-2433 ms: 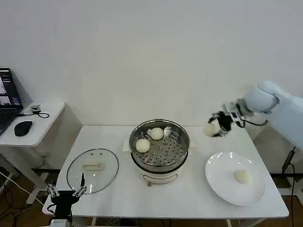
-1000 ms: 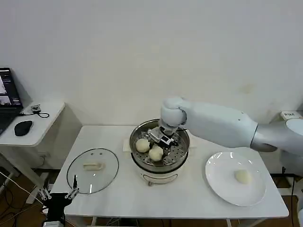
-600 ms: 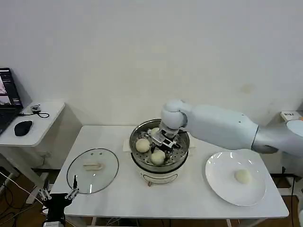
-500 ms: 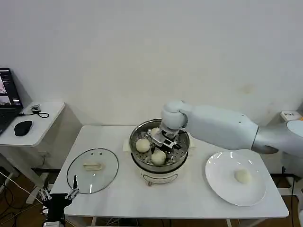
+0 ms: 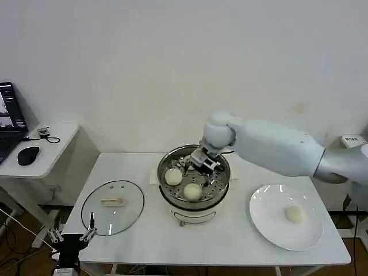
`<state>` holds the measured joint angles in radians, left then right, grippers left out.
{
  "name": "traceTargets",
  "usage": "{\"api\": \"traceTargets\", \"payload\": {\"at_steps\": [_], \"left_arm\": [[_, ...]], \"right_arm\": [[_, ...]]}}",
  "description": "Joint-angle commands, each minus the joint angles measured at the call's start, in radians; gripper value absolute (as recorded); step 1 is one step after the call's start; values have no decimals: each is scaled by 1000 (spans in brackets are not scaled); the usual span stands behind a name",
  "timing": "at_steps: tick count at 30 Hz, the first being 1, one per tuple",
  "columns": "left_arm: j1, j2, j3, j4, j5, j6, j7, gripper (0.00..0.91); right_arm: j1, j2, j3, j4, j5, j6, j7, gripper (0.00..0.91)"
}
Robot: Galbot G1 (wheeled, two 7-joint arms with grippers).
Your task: Take steamed baozi put them in steamer then cover it.
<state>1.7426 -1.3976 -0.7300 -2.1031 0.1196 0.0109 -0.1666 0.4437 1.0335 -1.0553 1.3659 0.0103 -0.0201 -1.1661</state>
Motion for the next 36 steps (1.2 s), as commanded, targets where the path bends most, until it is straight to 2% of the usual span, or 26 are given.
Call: {"api": "traceTargets", "payload": {"at_steps": [1, 6, 12, 18, 21, 24, 29, 34, 36], "left_arm": [[-5, 10, -1, 0, -4, 1, 1, 907], [-12, 26, 0, -4, -21, 5, 2, 907], [-33, 50, 10, 9, -92, 37, -5, 907], [-33, 114, 17, 9, -258, 37, 28, 907], [-32, 140, 11, -14, -355, 60, 45, 907], [-34, 160, 4, -25, -380, 70, 46, 907], [-44, 161, 11, -21, -353, 68, 44, 907], [-50, 155, 28, -16, -324, 67, 44, 907], [-54, 155, 32, -15, -318, 69, 42, 907]], "right_arm": [[70, -150, 44, -12, 37, -82, 36, 907], [88, -297, 29, 2, 49, -121, 45, 907], [-37, -522, 97, 34, 30, -131, 51, 907], [-358, -707, 348, 112, -61, -123, 48, 907], [-465, -765, 387, 136, -91, -117, 51, 907], [-492, -790, 388, 137, -110, -109, 54, 907], [-633, -808, 505, 108, -138, -97, 61, 907], [-802, -783, 634, 77, -163, -79, 62, 907], [-828, -758, 643, 55, -166, -74, 63, 907]]}}
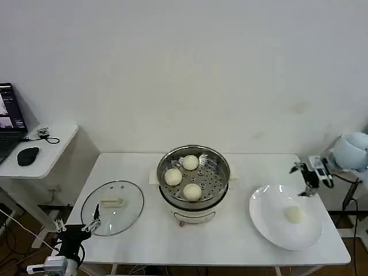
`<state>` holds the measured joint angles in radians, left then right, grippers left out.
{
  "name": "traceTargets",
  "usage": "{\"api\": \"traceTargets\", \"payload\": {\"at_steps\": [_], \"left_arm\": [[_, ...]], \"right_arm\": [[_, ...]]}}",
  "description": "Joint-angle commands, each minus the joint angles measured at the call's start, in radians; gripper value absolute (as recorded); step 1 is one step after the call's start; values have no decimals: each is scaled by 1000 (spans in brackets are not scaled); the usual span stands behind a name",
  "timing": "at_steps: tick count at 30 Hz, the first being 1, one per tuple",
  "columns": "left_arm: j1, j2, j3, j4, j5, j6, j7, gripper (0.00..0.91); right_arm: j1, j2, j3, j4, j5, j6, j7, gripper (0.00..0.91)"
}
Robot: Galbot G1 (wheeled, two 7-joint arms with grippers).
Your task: Take steamed baozi put them in steamer then cover it.
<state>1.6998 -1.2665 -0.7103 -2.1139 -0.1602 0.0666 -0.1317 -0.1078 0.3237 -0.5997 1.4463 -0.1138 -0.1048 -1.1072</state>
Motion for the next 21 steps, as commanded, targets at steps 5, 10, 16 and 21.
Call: {"api": "traceTargets", "payload": {"at_steps": [5, 10, 16, 21], "left_arm": [[-7, 22, 15, -4, -26, 17, 9, 907], [-6, 17, 12, -4, -23, 19, 8, 907], [1, 18, 3, -5, -17, 17, 10, 907], [4, 16, -6, -7, -17, 16, 10, 907]], "right_arm": [[-317, 14, 214, -71, -60, 22, 4, 907], [-315, 59, 201, -107, -77, 31, 3, 907], [-305, 106, 201, -152, -118, 47, 14, 907], [-291, 130, 192, -192, -137, 55, 19, 897]]}}
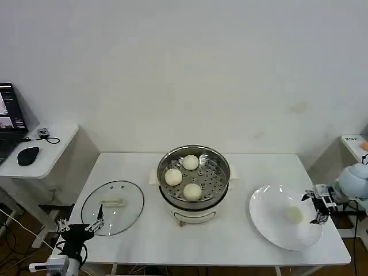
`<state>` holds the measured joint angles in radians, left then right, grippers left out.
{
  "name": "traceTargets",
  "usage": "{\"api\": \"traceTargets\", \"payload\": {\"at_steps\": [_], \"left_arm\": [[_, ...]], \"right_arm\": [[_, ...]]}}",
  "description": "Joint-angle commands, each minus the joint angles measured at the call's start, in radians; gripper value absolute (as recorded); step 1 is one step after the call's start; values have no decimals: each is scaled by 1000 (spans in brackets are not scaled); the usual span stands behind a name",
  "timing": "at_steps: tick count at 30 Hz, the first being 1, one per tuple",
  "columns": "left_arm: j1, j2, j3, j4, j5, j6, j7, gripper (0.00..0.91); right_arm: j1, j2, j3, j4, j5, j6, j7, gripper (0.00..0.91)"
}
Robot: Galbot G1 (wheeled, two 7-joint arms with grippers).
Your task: Take steamed baozi put them in steamer then cover it.
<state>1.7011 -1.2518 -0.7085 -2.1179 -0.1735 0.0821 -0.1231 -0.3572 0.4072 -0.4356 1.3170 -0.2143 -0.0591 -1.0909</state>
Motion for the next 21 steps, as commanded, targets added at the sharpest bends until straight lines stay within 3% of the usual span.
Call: {"api": "traceTargets", "payload": {"at_steps": [1, 21], "left_arm": [[4, -1, -7, -4, -4, 0, 2, 907], [11, -9, -11, -10, -2, -2, 1, 907]], "right_arm": [[-40, 54, 27, -70, -37, 9, 3, 897], [-28, 103, 20, -93, -53, 0, 11, 725]]}}
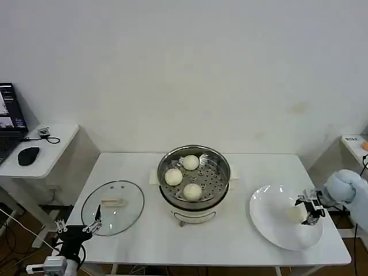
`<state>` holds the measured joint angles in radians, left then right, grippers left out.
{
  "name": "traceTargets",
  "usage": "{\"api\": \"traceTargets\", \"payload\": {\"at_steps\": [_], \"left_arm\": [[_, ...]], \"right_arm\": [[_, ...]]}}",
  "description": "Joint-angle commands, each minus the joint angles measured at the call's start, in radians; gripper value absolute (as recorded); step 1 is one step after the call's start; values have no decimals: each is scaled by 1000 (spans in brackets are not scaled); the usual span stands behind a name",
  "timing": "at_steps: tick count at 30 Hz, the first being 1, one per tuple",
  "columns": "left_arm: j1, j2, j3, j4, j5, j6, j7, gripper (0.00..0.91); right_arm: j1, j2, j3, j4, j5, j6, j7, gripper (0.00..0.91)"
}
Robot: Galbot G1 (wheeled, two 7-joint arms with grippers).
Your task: Take steamed baozi put them in steamer then cover it.
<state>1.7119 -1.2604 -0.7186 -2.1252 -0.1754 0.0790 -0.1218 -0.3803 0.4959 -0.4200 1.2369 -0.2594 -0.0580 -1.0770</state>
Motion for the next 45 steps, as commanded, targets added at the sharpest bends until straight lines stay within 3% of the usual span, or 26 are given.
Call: {"api": "traceTargets", "payload": {"at_steps": [1, 6, 17, 23, 25, 27, 37, 45], "left_arm": [[0, -1, -1, -3, 0, 1, 0, 907], [-1, -4, 1, -3, 1, 0, -1, 907], [0, -6, -2, -20, 3, -3, -4, 907], [-5, -3, 0, -23, 9, -4, -5, 907], [-9, 0, -3, -27, 6, -2, -5, 907], [-14, 2, -8, -27, 7, -1, -5, 907], [-18, -1, -5, -33, 15, -1, -7, 907], [-19, -8, -11, -27, 18, -3, -9, 907]], "right_arm": [[-2, 11, 4, -11, -9, -2, -4, 715], [23, -6, -2, 4, -2, -8, -12, 645], [182, -37, -68, 59, 72, -36, -36, 635], [402, -43, -186, 120, 170, -92, -24, 645], [549, -33, -287, 138, 211, -117, -23, 645], [673, 7, -392, 155, 273, -152, -17, 645], [994, 235, -659, 224, 471, -280, 52, 655], [1020, 405, -724, 195, 610, -387, 143, 655]]}}
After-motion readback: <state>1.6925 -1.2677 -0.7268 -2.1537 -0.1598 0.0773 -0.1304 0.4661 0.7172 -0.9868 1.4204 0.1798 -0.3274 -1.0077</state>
